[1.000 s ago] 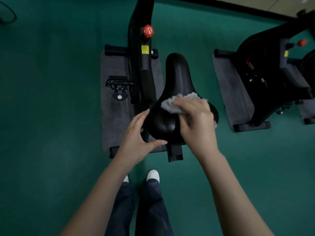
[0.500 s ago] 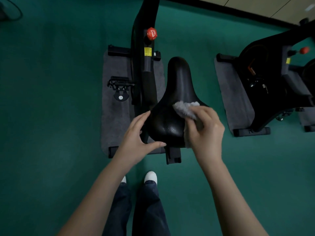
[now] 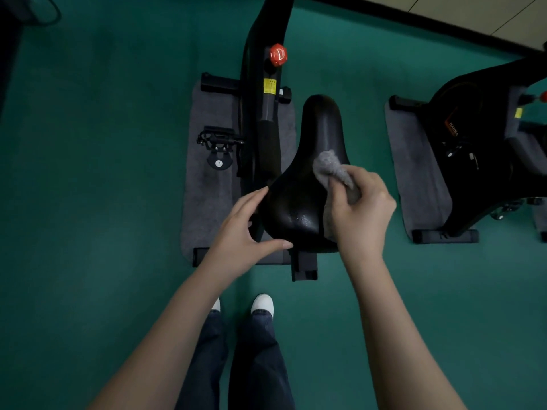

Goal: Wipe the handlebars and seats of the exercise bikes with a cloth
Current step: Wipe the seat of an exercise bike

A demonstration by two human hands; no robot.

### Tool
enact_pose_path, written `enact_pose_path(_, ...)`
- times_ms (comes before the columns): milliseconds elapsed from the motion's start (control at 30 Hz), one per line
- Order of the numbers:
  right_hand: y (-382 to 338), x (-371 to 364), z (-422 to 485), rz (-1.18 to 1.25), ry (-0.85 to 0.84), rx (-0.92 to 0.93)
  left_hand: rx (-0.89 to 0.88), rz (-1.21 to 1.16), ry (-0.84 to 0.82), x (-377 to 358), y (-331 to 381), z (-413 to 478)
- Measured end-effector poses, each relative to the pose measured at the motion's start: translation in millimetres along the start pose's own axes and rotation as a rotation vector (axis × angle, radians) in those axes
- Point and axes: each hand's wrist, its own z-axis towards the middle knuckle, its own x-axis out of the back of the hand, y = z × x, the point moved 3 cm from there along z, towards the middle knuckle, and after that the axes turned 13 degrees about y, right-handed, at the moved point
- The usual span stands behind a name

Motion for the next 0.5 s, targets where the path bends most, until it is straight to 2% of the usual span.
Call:
enact_pose_path(167, -13.8, 2.7, -14.1, 0.085, -0.115, 0.133, 0.037, -0.002, -0.009, -2.3, 0.0, 0.3)
enact_pose_path(333, -22.2, -9.3, 18.7, 0.085, -0.081, 0.216, 0.053, 0.003, 0.008, -2.2, 1.5, -1.5)
enact_pose_path(367, -26.0, -15.9, 25.2, 0.087, -0.135, 0.271, 0.057, 0.009, 0.021, -2.8, 1.0, -2.7)
enact_pose_path(500, -31.1, -43.4, 31.4, -0.019, -0.543, 0.542, 0.083, 0.027, 0.075, -7.9, -1.1, -9.3)
